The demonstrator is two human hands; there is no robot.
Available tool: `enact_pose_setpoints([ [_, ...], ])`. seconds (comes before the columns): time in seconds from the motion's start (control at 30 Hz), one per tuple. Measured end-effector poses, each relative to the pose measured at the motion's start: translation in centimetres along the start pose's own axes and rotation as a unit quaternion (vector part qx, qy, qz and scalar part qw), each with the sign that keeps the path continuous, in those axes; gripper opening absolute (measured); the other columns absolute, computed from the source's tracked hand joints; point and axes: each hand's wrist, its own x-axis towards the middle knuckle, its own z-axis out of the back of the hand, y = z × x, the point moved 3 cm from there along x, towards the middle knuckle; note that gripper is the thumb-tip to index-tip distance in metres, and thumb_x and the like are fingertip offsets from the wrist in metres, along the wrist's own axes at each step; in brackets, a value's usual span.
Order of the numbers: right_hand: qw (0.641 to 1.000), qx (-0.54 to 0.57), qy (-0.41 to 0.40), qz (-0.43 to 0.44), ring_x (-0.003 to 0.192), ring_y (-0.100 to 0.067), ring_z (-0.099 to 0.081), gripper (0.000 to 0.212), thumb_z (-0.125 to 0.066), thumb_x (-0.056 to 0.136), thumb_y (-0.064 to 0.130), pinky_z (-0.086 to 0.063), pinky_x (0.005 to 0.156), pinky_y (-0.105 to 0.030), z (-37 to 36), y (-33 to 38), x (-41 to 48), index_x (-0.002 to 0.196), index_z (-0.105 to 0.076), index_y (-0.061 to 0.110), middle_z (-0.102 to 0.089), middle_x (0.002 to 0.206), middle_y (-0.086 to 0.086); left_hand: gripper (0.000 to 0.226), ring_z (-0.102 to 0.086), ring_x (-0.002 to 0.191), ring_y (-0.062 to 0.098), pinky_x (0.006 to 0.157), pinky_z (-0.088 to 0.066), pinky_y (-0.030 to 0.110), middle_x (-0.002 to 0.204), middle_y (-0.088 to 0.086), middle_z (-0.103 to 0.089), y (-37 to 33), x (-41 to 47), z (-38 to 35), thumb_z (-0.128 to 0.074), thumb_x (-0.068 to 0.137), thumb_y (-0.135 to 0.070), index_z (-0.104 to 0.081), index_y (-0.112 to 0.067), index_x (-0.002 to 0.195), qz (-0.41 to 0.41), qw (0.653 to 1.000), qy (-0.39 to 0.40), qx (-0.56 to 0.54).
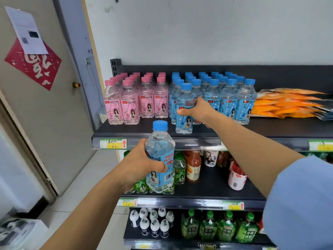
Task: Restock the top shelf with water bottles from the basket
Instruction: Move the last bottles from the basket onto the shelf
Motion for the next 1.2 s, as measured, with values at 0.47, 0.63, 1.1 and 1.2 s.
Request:
enact_pose_setpoints([
  [0.47, 0.993, -0.056, -0.103, 0.032, 0.113, -0.028, -0.053, 0.073, -0.071, 0.083, 0.039, -0.044, 0.081, -0.033, -1.5, 0.6, -1.0, 0.135, -0.035, 0.003, -0.048, 0.135, -0.014, 0.062, -0.065, 0.096, 0.02, 0.089, -0.051, 0.037, 0.102, 0.003, -0.068, 0.0, -0.1, 0.2, -0.072, 0.065, 0.014, -0.048, -0.019, 0.112, -0.011, 1.0, 0.006, -0.007],
  [0.63, 0.994, -0.014, -0.057, 0.095, 0.083, -0.017, -0.057, 0.025, -0.062, 0.091, 0.031, -0.053, 0.082, -0.035, -0.6, 2.1, -4.9, 0.101, -0.06, 0.008, -0.061, 0.09, -0.002, 0.071, -0.065, 0.101, 0.024, 0.093, -0.05, 0.043, 0.107, 0.007, -0.068, 0.2, -0.4, -0.3, -0.075, 0.062, 0.011, -0.046, -0.015, 0.122, -0.004, 1.0, 0.03, -0.003],
  [1.1, 0.957, -0.166, 0.219, 0.091, 0.073, -0.013, -0.055, 0.058, -0.06, 0.07, 0.067, -0.045, 0.064, -0.026, 0.1, 4.0, -14.8, 0.1, -0.065, 0.018, -0.062, 0.09, -0.003, 0.045, -0.07, 0.089, 0.016, 0.087, -0.052, 0.035, 0.09, -0.001, -0.074, 0.0, -2.3, -4.7, -0.069, 0.069, 0.013, -0.061, -0.026, 0.089, -0.066, 0.987, 0.138, 0.039],
  [1.2, 0.934, -0.266, 0.225, 0.082, 0.067, -0.017, -0.053, 0.063, -0.055, 0.072, 0.073, -0.045, 0.062, -0.027, 0.3, 4.0, -15.9, 0.094, -0.065, 0.015, -0.062, 0.078, -0.008, 0.052, -0.069, 0.096, 0.019, 0.09, -0.053, 0.039, 0.102, 0.004, -0.072, 0.5, -2.4, -5.4, -0.08, 0.059, -0.004, -0.058, -0.022, 0.102, -0.059, 0.987, 0.134, 0.059],
])
